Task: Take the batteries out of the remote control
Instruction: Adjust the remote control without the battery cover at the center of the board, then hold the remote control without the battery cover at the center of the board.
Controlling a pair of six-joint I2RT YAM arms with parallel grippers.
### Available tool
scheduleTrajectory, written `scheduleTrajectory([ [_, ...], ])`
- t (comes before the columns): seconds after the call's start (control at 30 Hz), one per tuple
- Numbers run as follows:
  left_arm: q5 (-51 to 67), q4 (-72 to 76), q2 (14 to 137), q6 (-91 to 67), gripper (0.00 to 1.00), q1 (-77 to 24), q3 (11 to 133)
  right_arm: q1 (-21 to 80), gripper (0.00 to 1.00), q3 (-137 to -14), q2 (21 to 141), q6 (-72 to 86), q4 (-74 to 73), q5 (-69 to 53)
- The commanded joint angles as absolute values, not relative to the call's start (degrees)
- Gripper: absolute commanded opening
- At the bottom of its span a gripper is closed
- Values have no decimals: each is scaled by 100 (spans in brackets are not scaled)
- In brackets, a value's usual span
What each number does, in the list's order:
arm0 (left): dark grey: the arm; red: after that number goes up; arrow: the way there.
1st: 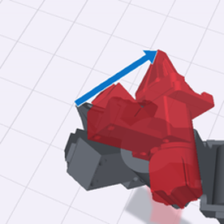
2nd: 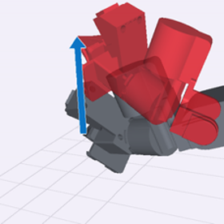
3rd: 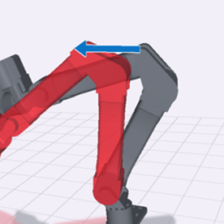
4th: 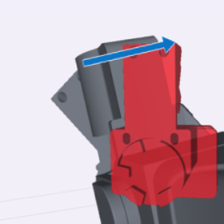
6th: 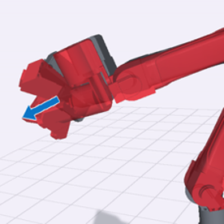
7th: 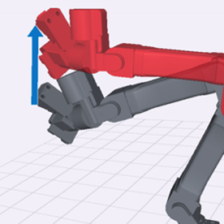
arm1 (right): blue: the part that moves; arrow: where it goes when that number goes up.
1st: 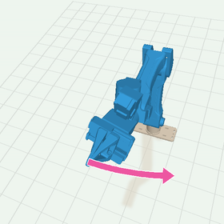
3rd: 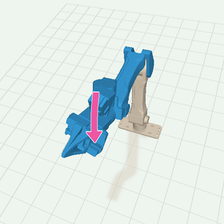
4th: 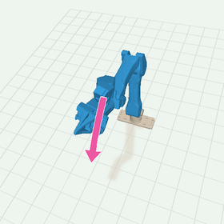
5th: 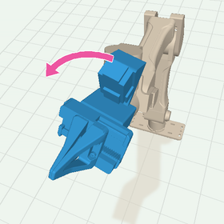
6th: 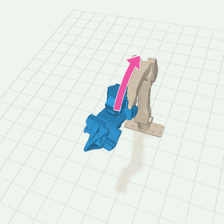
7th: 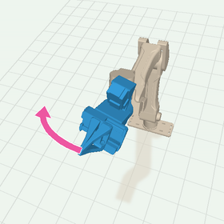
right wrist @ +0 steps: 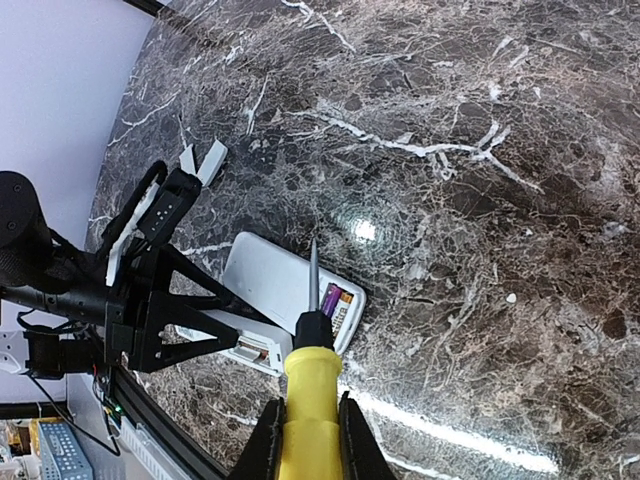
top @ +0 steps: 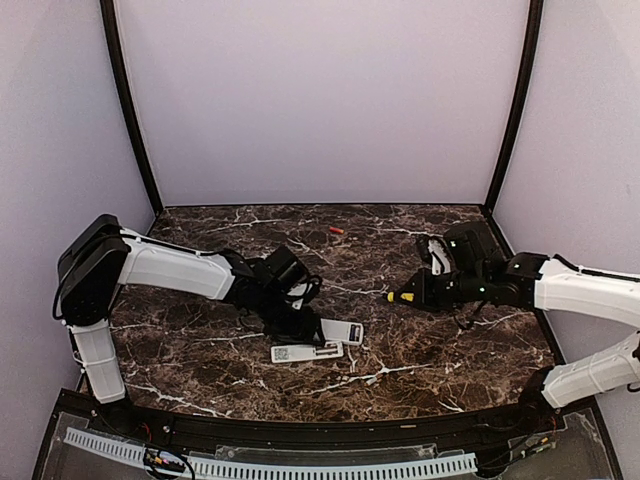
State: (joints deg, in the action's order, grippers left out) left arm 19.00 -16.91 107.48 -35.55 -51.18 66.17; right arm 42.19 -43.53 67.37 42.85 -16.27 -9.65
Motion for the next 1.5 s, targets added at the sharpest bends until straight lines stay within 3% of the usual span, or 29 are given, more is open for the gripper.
scheduleTrajectory([
  [0.0, 2016, -1819, 10709, -3820, 59, -5331, 6731, 4190, 0, -4225, 6579, 4265, -1398, -1024],
  [0.67, 1040, -1196, 11301, -3971, 60, -5158, 7128, 4192, 0, -4157, 6450, 4117, -1340, -793],
  [1.17, 1858, -510, 11983, -3545, 59, -4736, 7803, 4191, 0, -4272, 6791, 3184, -1546, -1652],
  [1.47, 2272, -1199, 11975, -2645, 54, -4693, 8001, 4313, 0, -4500, 7343, 2963, -1651, -1873],
])
